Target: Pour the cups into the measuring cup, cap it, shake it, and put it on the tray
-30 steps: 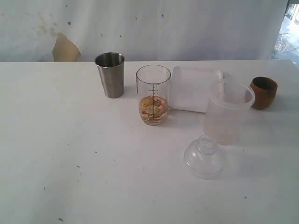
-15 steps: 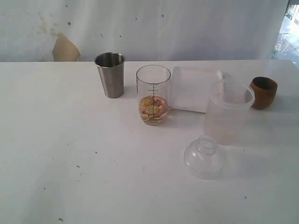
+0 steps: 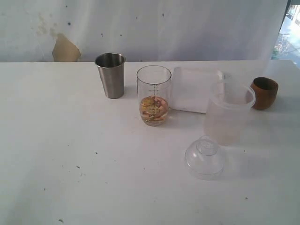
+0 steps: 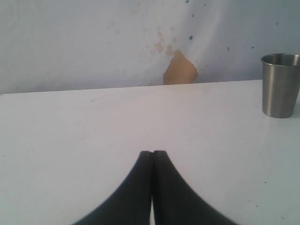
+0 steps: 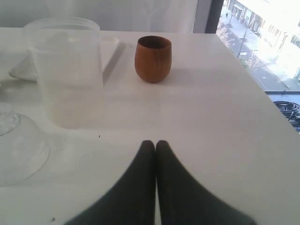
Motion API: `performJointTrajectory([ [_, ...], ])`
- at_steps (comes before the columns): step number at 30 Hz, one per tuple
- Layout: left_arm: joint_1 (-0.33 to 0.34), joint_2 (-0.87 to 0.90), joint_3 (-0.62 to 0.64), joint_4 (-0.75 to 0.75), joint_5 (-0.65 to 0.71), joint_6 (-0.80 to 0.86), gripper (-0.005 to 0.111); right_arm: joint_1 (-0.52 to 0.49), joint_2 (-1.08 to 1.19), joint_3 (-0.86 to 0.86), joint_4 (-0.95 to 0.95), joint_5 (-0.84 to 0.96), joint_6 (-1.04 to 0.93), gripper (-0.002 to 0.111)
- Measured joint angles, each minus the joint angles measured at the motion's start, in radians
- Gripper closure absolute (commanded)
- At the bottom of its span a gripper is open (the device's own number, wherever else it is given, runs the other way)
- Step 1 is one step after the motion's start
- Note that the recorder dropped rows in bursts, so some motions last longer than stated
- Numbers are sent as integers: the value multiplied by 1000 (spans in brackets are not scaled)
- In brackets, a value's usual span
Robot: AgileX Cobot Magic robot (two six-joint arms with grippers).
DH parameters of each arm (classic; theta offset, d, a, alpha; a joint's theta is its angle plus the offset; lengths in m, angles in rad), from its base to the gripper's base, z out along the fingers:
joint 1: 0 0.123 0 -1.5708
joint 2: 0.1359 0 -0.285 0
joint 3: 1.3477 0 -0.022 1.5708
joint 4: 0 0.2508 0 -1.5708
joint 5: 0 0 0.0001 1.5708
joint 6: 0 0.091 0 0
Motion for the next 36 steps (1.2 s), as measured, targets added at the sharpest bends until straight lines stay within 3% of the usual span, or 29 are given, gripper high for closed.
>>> performJointTrajectory([
  [36,0,0,0,2,-2,-20,107,0,0,0,0,0,0,108],
])
